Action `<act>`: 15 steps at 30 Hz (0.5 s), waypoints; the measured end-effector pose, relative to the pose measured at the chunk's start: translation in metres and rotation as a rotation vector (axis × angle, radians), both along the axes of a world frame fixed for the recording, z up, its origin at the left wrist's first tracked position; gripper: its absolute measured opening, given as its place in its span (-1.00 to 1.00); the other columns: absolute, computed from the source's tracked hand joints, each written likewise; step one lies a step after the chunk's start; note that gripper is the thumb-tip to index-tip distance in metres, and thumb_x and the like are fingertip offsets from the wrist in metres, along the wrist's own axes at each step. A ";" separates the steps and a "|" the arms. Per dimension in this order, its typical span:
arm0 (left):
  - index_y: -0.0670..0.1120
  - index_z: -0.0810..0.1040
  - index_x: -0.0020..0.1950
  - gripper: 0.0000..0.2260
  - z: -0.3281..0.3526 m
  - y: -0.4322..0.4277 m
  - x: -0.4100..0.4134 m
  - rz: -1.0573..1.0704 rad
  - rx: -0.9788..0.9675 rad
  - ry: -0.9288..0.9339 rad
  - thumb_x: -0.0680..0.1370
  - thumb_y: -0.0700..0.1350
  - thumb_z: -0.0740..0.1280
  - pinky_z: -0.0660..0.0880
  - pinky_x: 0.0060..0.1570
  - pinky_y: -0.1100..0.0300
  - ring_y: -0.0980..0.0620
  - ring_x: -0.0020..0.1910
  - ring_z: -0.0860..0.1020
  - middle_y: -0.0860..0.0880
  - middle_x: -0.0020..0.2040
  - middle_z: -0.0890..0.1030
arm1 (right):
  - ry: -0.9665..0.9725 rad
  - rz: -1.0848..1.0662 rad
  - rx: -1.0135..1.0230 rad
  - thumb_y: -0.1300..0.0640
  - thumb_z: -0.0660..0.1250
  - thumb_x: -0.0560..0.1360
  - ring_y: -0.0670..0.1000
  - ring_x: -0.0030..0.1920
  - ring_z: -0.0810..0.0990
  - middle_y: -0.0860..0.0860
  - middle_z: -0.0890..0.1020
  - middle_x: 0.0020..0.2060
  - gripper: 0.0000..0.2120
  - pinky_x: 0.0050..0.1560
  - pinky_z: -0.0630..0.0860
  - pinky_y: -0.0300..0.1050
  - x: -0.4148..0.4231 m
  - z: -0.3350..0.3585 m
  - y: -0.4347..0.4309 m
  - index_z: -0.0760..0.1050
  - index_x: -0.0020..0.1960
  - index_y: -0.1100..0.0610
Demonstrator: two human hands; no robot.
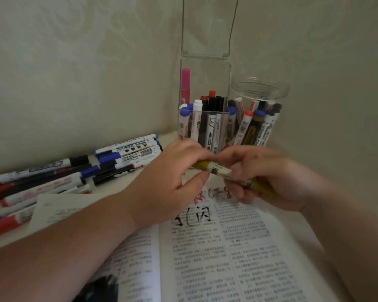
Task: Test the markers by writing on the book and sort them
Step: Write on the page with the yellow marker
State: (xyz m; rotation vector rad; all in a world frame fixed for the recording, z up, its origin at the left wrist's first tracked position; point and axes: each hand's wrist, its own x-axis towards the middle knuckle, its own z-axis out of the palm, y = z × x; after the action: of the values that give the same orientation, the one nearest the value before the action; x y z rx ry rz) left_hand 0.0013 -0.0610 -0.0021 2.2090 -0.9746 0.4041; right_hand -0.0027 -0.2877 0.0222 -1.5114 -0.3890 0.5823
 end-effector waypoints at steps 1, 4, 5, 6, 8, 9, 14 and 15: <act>0.05 0.53 0.29 -0.75 0.001 -0.001 0.000 0.020 0.029 0.002 0.62 -0.06 0.26 0.36 0.05 0.33 0.16 0.09 0.46 0.17 0.04 0.50 | 0.042 0.042 0.079 0.20 0.47 0.34 0.10 -0.35 0.48 0.24 0.55 -0.27 -0.46 -0.39 0.43 -0.11 0.003 0.003 -0.008 0.49 0.28 0.34; 0.14 0.46 0.26 -0.82 0.000 -0.002 -0.001 0.080 0.066 0.048 0.66 0.00 0.23 0.35 -0.09 0.46 0.25 -0.03 0.48 0.26 -0.05 0.48 | 0.026 0.143 0.317 0.15 0.53 0.41 0.14 -0.20 0.52 0.27 0.54 -0.09 -0.44 -0.31 0.51 -0.08 0.005 0.006 -0.016 0.46 0.34 0.28; 0.14 0.45 0.25 -0.84 -0.002 -0.003 -0.001 0.089 0.070 0.064 0.66 0.00 0.23 0.34 -0.13 0.48 0.26 -0.05 0.47 0.27 -0.08 0.47 | -0.025 0.114 0.324 0.15 0.54 0.43 0.13 -0.22 0.52 0.26 0.55 -0.12 -0.49 -0.33 0.51 -0.09 0.004 0.004 -0.012 0.48 0.31 0.26; 0.13 0.44 0.24 -0.85 -0.003 -0.004 -0.001 0.096 0.070 0.076 0.67 -0.01 0.23 0.34 -0.13 0.48 0.27 -0.06 0.47 0.27 -0.09 0.46 | -0.116 0.041 0.265 0.12 0.55 0.43 0.13 -0.27 0.52 0.24 0.56 -0.18 -0.56 -0.37 0.51 -0.10 0.003 0.000 -0.007 0.54 0.25 0.23; 0.06 0.46 0.24 -0.84 -0.006 -0.006 -0.001 0.079 0.059 0.092 0.67 -0.09 0.22 0.36 -0.09 0.44 0.25 -0.02 0.47 0.24 -0.04 0.46 | -0.354 -0.161 0.024 0.07 0.52 0.47 0.10 -0.38 0.50 0.16 0.58 -0.32 -0.72 -0.44 0.47 -0.09 -0.001 -0.007 0.008 0.62 0.10 0.18; 0.03 0.47 0.23 -0.85 -0.006 -0.007 -0.002 0.058 0.050 0.106 0.67 -0.12 0.22 0.37 -0.07 0.43 0.23 0.00 0.47 0.21 -0.03 0.47 | -0.446 -0.232 -0.064 0.08 0.48 0.48 0.07 -0.42 0.49 0.10 0.58 -0.37 -0.78 -0.46 0.45 -0.10 -0.004 -0.009 0.015 0.63 0.06 0.18; 0.13 0.45 0.17 -0.80 0.002 -0.007 -0.007 -0.020 -0.018 0.202 0.66 0.15 0.11 0.46 -0.15 0.37 0.21 -0.06 0.56 0.19 -0.09 0.58 | -0.569 -0.352 0.047 0.10 0.42 0.48 -0.11 -0.48 0.49 -0.04 0.57 -0.44 -0.82 -0.46 0.41 -0.30 -0.008 -0.014 0.033 0.54 -0.05 0.20; 0.17 0.43 0.15 -0.81 0.002 -0.007 -0.007 -0.024 -0.018 0.175 0.65 0.17 0.09 0.48 -0.19 0.34 0.18 -0.12 0.58 0.17 -0.14 0.59 | -0.570 -0.360 0.083 0.09 0.42 0.49 -0.09 -0.49 0.49 -0.02 0.57 -0.44 -0.81 -0.46 0.41 -0.29 -0.009 -0.014 0.035 0.52 -0.08 0.21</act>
State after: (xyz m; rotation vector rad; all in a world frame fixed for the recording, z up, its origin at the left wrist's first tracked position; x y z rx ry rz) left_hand -0.0059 -0.0683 -0.0004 2.1731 -0.8985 0.2035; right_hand -0.0120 -0.2530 0.0083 -1.6041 -0.5501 -0.1577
